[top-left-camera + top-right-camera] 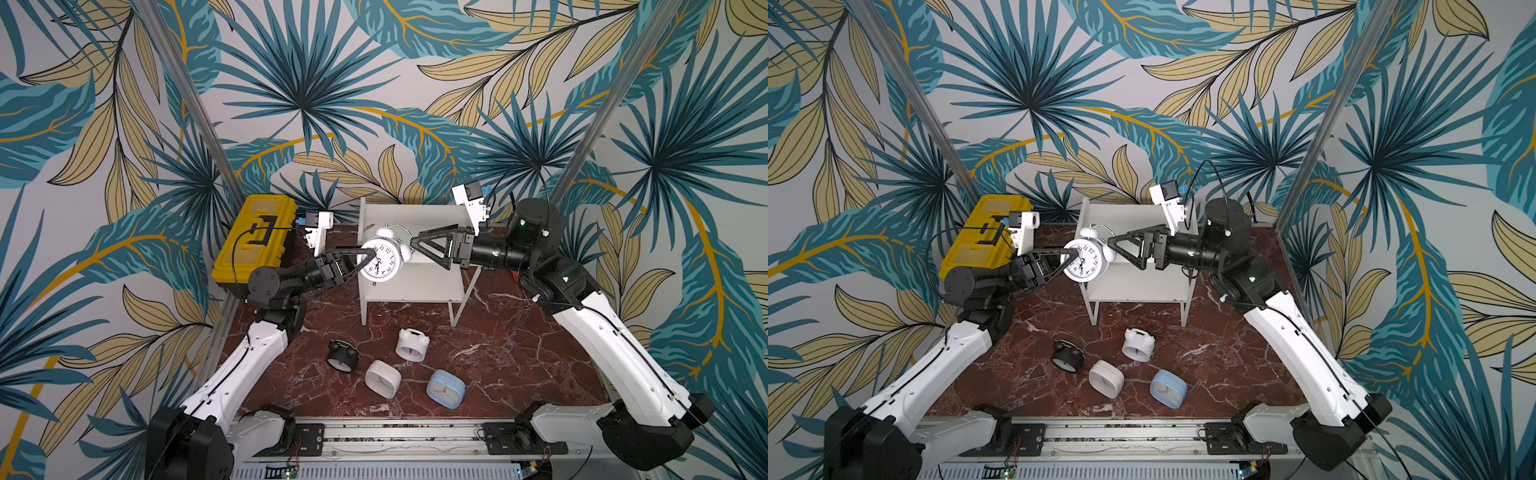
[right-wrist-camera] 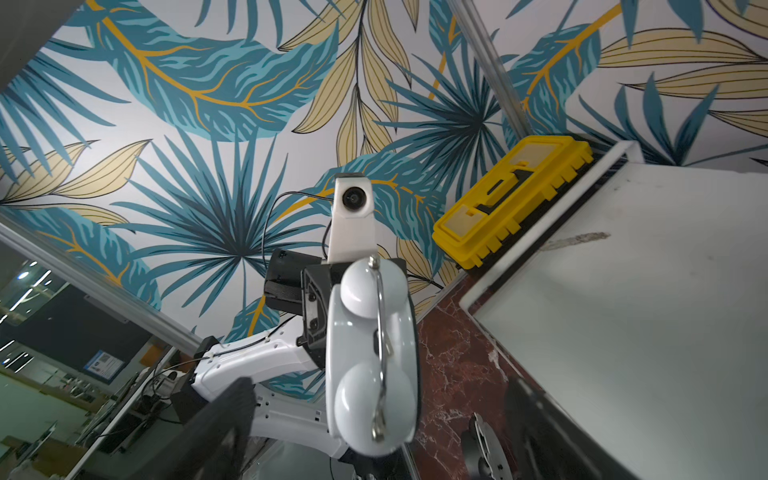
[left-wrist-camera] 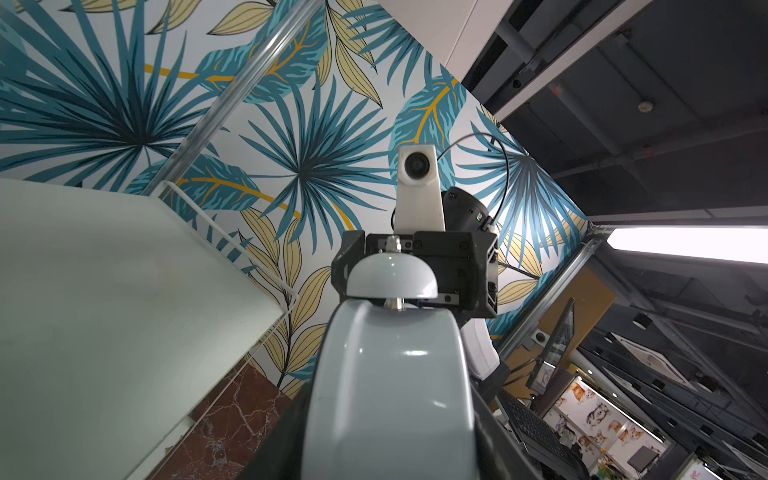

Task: Place the alarm clocks on the shelf by style
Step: Pick up the alarm from the center of the board.

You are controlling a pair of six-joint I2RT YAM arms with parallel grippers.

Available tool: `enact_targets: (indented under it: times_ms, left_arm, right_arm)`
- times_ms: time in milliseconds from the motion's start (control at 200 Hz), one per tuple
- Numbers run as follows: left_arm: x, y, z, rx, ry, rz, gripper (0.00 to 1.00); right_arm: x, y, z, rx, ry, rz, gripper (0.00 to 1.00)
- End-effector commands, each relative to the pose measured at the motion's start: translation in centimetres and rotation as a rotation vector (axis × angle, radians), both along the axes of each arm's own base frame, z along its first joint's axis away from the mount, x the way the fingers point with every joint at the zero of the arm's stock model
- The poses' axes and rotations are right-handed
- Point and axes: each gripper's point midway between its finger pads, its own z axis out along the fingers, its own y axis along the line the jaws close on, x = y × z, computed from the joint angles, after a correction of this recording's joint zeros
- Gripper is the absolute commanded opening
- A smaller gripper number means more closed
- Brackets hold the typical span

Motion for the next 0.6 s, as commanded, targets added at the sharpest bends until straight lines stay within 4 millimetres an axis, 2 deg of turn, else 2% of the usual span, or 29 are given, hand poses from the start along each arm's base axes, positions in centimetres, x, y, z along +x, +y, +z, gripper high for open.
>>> enact_targets:
  times_ms: [0,205,436,516,596]
  left_arm:
    - [1.0,1.5,1.0,-0.116,0.01,0.127,0.44]
    - [1.1,1.4,0.6,-0.176,0.033,0.165,0.43]
    - [0.8,1.0,0.7,-0.219,0.041,0.154,0.43]
    - [0.8,0.7,0.6,-0.221,0.048,0.149,0.43]
    - [0.7,0.4,0.5,-0.22,0.05,0.14,0.43]
  right_arm:
    - [0.1,-1.5,3.2,0.229,-0.043,-0.12,1.0]
    - [0.0,0.5,0.4,0.182,-0.009,-0.163,0.99]
    - [1.4,2.8,-2.6,0.065,0.036,-0.179,0.99]
    - [1.4,3.7,-2.8,0.047,0.029,-0.161,0.96]
    - [1.2,4.6,-2.8,0.032,0.021,-0.133,0.89]
